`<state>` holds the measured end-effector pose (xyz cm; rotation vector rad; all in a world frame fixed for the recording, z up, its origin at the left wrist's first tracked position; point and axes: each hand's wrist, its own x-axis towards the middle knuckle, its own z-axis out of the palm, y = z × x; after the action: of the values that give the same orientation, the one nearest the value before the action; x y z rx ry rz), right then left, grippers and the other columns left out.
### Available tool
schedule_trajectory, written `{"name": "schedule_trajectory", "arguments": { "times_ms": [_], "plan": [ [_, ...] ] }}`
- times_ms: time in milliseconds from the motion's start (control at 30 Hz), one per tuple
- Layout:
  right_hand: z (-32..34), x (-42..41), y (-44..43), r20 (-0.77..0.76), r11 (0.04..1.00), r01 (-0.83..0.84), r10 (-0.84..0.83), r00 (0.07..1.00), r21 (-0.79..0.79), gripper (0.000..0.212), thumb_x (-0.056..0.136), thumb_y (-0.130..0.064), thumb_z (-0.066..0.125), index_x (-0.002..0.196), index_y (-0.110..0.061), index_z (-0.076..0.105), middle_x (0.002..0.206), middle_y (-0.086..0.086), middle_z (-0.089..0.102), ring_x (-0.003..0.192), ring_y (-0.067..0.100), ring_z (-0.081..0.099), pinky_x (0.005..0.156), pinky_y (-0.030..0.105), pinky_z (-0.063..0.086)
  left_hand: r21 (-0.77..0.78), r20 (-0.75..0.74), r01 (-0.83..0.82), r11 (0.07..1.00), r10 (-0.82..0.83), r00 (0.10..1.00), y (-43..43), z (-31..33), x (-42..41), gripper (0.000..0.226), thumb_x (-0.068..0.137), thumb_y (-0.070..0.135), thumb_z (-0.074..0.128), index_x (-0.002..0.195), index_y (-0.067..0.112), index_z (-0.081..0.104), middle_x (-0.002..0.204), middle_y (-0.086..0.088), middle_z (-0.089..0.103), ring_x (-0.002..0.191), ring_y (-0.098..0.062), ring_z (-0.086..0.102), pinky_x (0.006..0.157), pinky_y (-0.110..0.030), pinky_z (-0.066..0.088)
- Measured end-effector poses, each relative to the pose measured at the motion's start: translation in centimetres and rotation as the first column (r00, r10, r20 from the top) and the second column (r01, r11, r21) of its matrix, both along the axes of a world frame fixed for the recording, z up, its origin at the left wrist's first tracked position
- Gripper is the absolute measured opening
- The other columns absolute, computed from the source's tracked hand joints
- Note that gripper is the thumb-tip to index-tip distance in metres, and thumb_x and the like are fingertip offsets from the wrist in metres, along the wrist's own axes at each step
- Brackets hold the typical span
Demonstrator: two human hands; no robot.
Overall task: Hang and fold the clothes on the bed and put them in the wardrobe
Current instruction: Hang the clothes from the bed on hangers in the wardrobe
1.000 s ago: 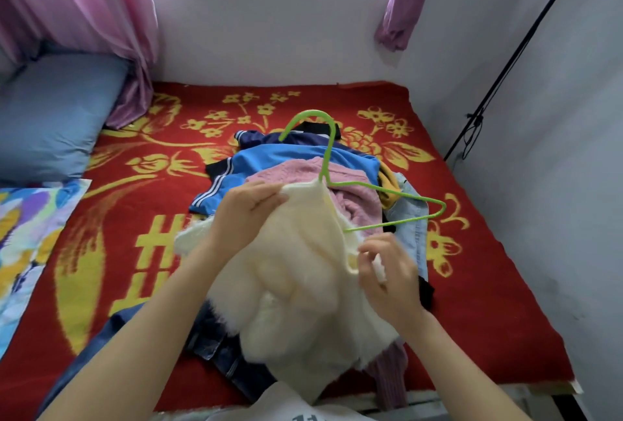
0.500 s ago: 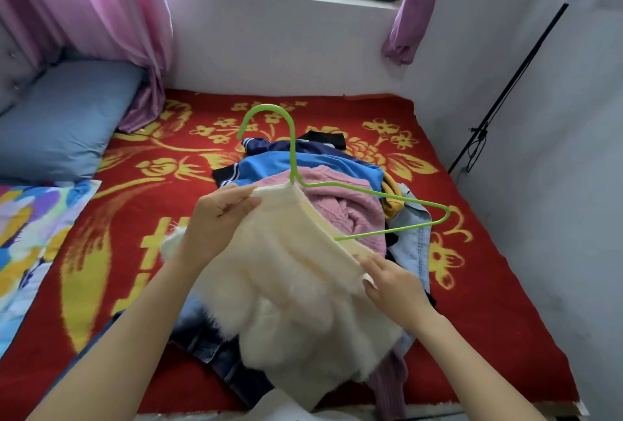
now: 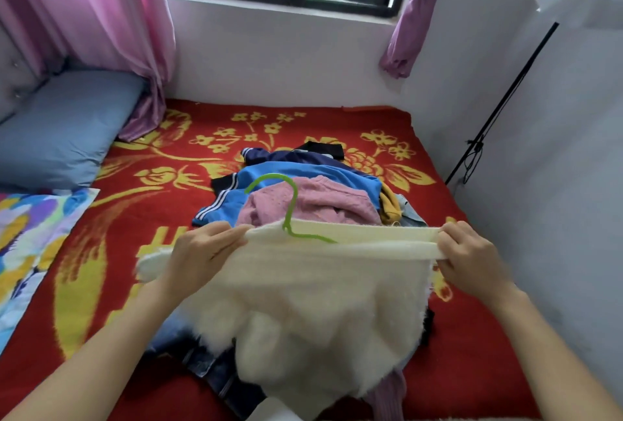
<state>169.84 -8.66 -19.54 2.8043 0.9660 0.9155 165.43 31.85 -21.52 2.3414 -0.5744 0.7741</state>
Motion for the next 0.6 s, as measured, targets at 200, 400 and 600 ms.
{"name": "schedule_trajectory", "arguments": {
  "times_ms": [200,400,600],
  "plan": [
    [5.3,0.7,4.7,-0.021,0.964,-0.087,0.096,0.995,0.252,0.016,0.063,-0.006,0.034,0.053,0.001,0.045,0.057,0.017,0.047,0.048,0.027,0.044,0.044,0.020,0.029,0.248,0.286,-0.146,0.958,0.072,0.956,-2.7,3.0,3.3,0.022,0.089,0.006,0.055,0.107,0.016,0.057,0.055,-0.010,0.055,0.046,-0.022,0.056,0.036,-0.026,0.040],
    [6.2,-1.7,12.1,0.071,0.824,-0.340,0.347,0.935,0.453,0.028,0.073,0.007,0.041,0.093,-0.011,0.044,0.079,0.018,0.053,0.074,0.015,0.040,0.063,0.014,0.033,0.078,0.334,-0.441,0.894,0.394,0.856,-2.6,6.9,5.3,0.032,0.077,-0.008,0.066,0.107,0.003,0.067,0.062,-0.017,0.054,0.050,-0.031,0.053,0.039,-0.033,0.039],
    [7.6,1.6,7.0,-0.127,0.427,0.095,0.047,0.991,0.899,0.057,0.076,-0.009,0.060,0.118,-0.044,0.044,0.118,-0.009,0.041,0.088,0.008,0.051,0.071,0.004,0.040,-0.101,0.544,-0.512,0.853,0.479,0.689,1.6,10.6,6.1,0.017,0.095,0.009,0.053,0.110,0.008,0.061,0.070,-0.021,0.054,0.070,-0.026,0.040,0.054,-0.037,0.031]
  ]
}}
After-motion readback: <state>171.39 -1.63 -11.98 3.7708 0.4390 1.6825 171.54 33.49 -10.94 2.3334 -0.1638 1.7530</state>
